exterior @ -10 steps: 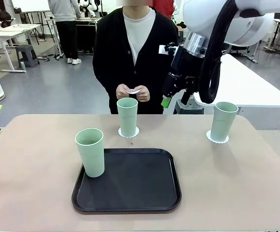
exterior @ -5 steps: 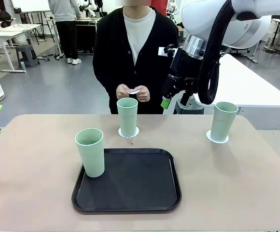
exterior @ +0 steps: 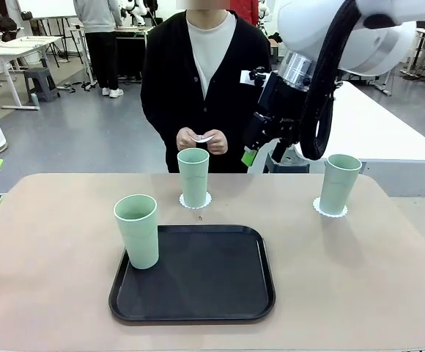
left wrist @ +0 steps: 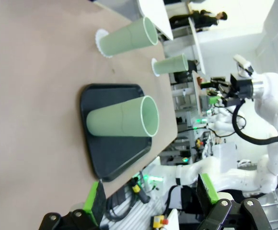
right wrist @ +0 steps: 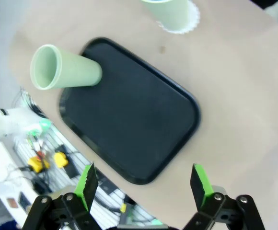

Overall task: Place coasters on the table and set cups on them.
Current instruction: Take one Reusable plastic cup from the Flat Tray and place it on a coaster set by the human.

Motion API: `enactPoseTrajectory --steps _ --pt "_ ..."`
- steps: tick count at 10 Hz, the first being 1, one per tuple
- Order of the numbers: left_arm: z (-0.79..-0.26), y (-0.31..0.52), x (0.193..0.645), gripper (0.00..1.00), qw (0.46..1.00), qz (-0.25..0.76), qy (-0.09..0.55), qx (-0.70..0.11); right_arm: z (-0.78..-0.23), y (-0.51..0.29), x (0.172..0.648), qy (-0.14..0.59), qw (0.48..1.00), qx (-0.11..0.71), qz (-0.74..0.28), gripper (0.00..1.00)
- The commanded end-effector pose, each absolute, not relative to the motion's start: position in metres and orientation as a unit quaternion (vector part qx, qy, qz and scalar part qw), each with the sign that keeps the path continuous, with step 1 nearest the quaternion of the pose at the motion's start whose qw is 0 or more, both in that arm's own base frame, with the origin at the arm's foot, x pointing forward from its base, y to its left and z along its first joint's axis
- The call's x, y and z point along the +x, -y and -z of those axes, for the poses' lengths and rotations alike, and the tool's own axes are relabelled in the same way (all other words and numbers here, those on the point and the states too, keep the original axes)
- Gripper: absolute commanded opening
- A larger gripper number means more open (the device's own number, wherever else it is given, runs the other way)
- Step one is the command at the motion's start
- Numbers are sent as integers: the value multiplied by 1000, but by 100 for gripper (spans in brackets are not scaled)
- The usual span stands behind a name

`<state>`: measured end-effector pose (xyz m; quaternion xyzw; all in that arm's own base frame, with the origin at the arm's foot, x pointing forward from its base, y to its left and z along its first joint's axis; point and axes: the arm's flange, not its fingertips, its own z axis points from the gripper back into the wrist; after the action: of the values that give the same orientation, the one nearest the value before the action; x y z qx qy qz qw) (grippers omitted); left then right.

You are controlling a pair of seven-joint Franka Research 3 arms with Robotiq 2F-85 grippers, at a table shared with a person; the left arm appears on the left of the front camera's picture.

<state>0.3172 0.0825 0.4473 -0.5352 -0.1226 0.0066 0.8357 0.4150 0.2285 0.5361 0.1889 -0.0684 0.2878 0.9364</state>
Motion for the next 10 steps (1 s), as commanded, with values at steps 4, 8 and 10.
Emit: enactPoseTrajectory --steps 4,8,10 --pt "-448 -83 317 100 833 -4 126 -539 -465 -65 301 169 881 418 -142 100" --pt "-448 -83 317 100 833 -4 126 -539 -423 56 271 232 829 506 -55 100" --pt "-448 -83 317 100 833 -4 126 -539 -428 103 272 220 810 537 -82 100"
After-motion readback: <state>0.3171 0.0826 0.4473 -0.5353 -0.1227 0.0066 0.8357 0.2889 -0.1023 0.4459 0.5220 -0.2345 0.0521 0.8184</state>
